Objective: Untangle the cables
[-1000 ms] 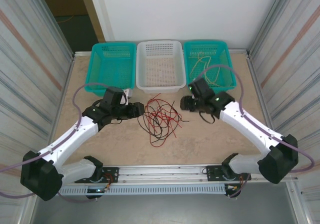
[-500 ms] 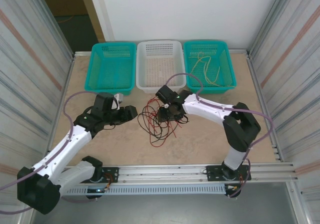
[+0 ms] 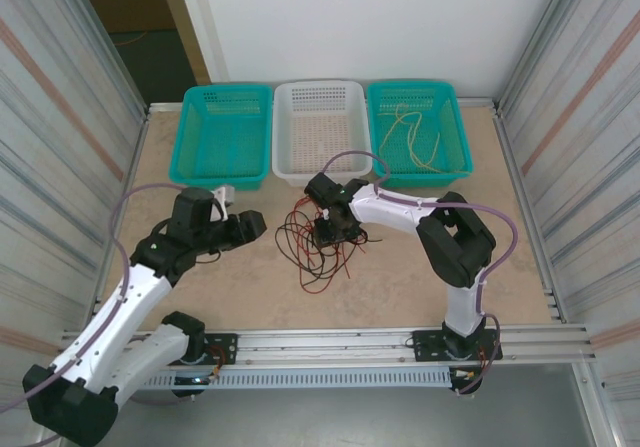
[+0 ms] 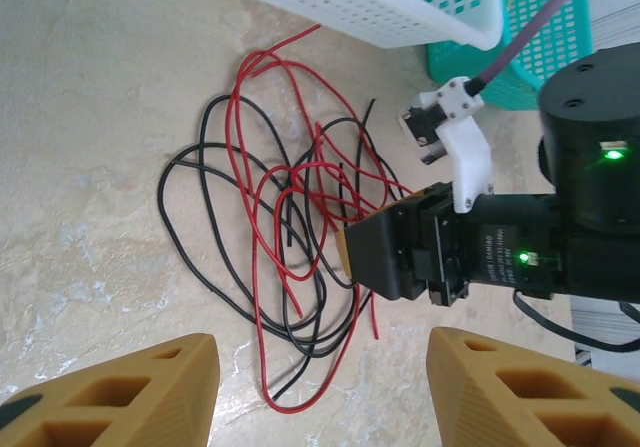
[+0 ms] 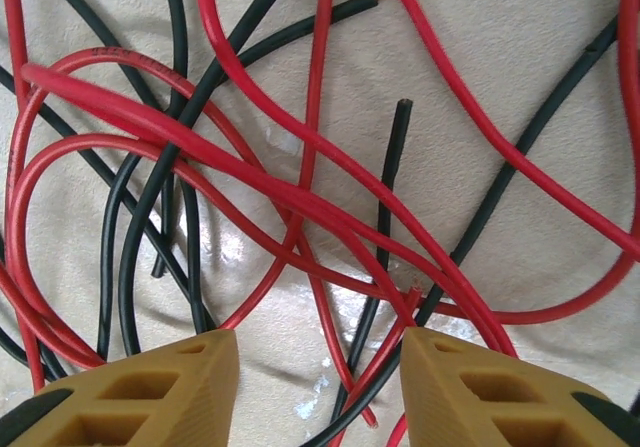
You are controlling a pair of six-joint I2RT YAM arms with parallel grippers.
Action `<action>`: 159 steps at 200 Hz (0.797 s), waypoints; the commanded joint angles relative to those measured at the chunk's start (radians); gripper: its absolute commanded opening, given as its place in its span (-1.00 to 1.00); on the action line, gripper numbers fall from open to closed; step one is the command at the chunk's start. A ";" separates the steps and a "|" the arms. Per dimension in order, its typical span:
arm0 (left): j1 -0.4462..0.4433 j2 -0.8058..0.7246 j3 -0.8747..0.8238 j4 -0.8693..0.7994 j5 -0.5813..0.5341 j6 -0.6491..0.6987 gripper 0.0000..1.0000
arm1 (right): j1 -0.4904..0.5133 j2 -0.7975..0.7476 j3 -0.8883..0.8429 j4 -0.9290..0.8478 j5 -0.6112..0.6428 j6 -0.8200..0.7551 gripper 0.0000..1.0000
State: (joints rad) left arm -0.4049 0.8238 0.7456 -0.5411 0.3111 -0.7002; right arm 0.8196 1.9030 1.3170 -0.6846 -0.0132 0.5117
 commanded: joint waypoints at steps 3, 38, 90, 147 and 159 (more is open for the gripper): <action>0.008 -0.019 0.030 -0.032 -0.009 0.009 0.14 | 0.003 -0.029 0.000 -0.039 0.053 -0.018 0.03; 0.008 -0.037 0.015 -0.031 0.025 0.002 0.16 | -0.011 -0.042 -0.025 -0.041 0.084 -0.010 0.10; 0.008 -0.055 -0.019 -0.074 0.070 0.005 0.14 | -0.005 -0.041 -0.028 -0.028 0.103 0.019 0.01; 0.009 -0.054 0.000 -0.092 0.051 0.015 0.14 | -0.032 -0.087 -0.114 0.001 0.104 0.044 0.00; 0.008 -0.055 -0.001 -0.095 0.046 0.018 0.15 | -0.030 -0.090 -0.116 0.005 0.101 0.036 0.01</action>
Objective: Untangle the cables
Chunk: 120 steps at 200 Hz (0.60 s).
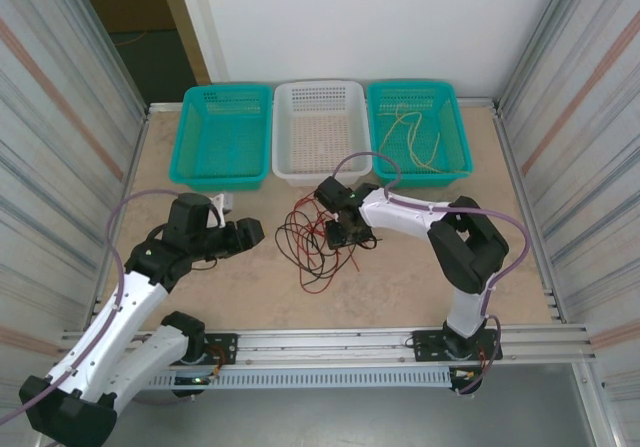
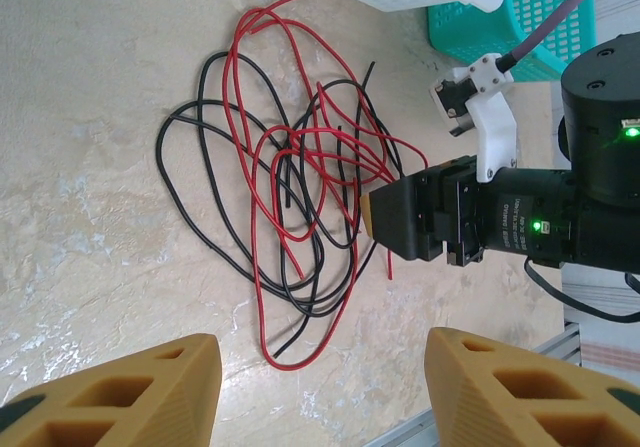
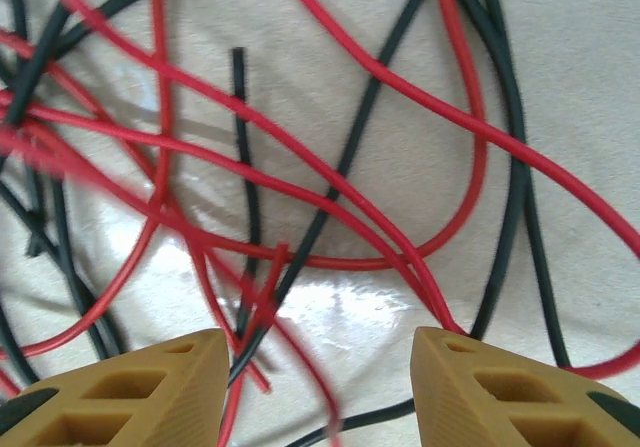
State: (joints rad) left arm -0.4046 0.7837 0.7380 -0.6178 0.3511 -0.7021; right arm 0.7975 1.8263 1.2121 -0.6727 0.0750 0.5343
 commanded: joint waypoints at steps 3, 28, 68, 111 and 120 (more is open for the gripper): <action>0.009 -0.015 0.005 -0.019 0.006 0.022 0.15 | -0.007 -0.013 -0.012 -0.005 0.012 0.013 0.01; 0.008 -0.003 -0.006 -0.006 -0.001 0.017 0.15 | -0.010 0.003 0.009 0.000 -0.015 -0.004 -0.32; 0.008 0.018 -0.020 0.049 0.000 0.008 0.14 | 0.021 -0.031 0.054 -0.034 0.036 -0.043 -0.93; 0.009 0.035 0.005 0.096 0.043 0.025 0.14 | 0.099 -0.196 0.092 -0.131 0.108 -0.058 -1.00; 0.009 0.038 0.010 0.117 0.061 0.026 0.15 | 0.114 -0.244 0.099 -0.140 0.105 -0.053 -1.00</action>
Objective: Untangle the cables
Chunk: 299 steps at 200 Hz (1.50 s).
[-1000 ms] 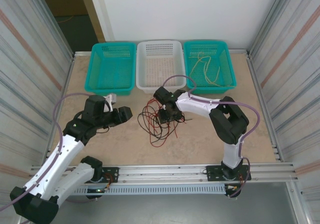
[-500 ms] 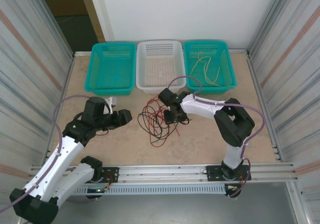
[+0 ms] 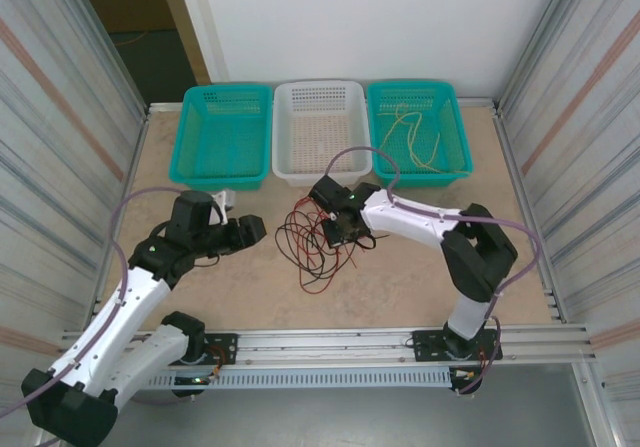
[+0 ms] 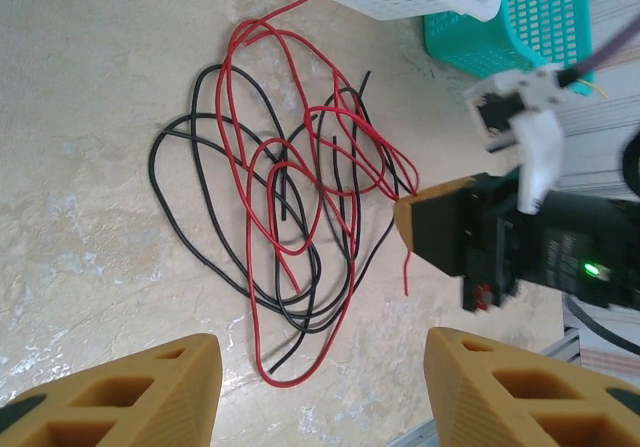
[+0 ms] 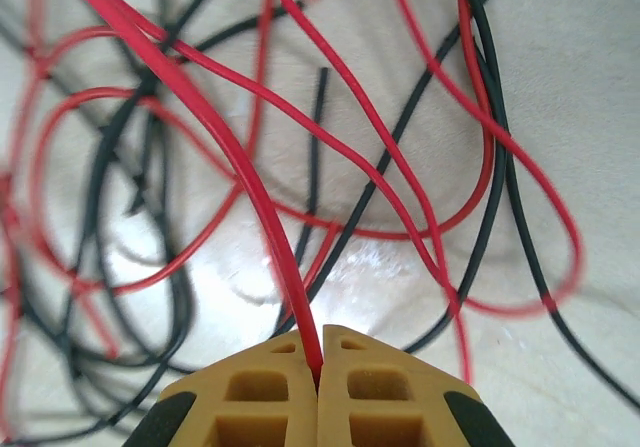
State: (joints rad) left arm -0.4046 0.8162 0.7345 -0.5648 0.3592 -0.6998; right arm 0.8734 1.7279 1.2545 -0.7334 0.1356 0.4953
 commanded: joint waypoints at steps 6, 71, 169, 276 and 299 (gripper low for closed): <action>0.007 0.009 0.018 0.080 0.066 0.022 0.16 | 0.047 -0.177 0.060 -0.084 0.041 -0.013 -1.00; -0.023 0.033 0.045 0.359 0.224 -0.091 0.26 | 0.078 -0.386 0.077 0.017 -0.028 0.045 -1.00; -0.048 0.095 0.139 0.394 0.175 0.148 0.18 | 0.064 -0.435 0.066 0.124 -0.205 0.124 -1.00; -0.056 0.179 0.195 0.451 0.156 0.187 -0.35 | 0.041 -0.477 0.034 0.173 -0.326 0.147 -0.99; -0.056 0.187 0.198 0.456 0.152 0.190 -0.44 | 0.040 -0.476 0.031 0.173 -0.326 0.147 -0.98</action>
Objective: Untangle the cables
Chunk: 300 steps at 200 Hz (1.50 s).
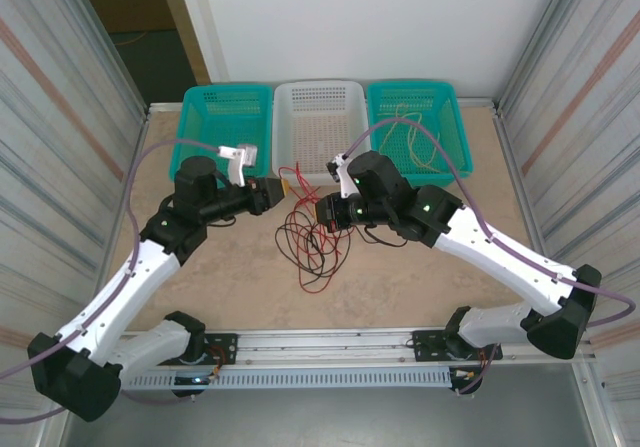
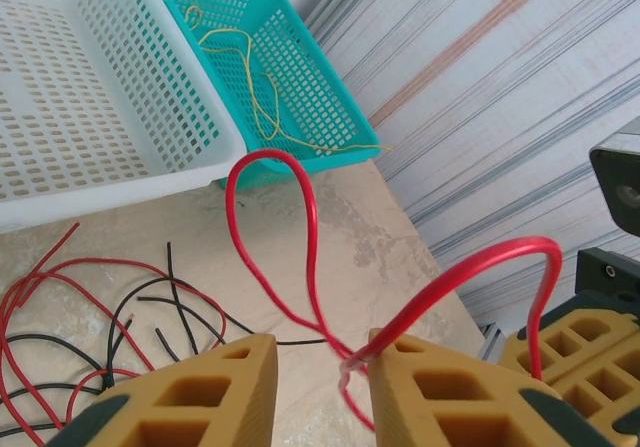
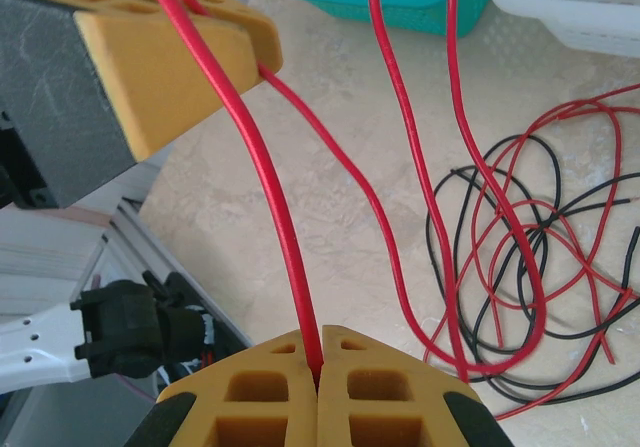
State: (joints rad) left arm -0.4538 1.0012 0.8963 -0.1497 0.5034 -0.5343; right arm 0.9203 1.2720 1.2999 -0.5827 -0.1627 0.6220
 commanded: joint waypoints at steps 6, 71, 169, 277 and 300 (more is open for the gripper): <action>-0.006 0.004 0.036 0.042 0.004 0.026 -0.45 | -0.008 -0.021 -0.015 0.023 -0.028 0.021 -0.98; -0.006 0.008 0.029 0.038 0.003 0.038 -0.89 | -0.021 -0.025 -0.017 0.016 -0.037 0.016 -0.97; 0.015 -0.082 0.010 -0.252 -0.156 0.062 -1.00 | -0.129 -0.193 -0.088 -0.052 0.150 0.062 0.19; 0.381 0.249 0.400 -0.429 -0.302 0.030 -1.00 | -0.069 -0.112 -0.157 0.011 0.150 0.139 0.16; 0.454 0.414 0.555 -0.419 -0.315 0.015 -1.00 | -0.018 -0.074 -0.154 0.018 0.172 0.140 0.14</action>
State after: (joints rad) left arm -0.0574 1.2861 1.3178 -0.5884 0.2264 -0.5228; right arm 0.8581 1.1664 1.1450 -0.5880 -0.0216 0.7341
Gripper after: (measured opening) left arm 0.065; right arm 0.573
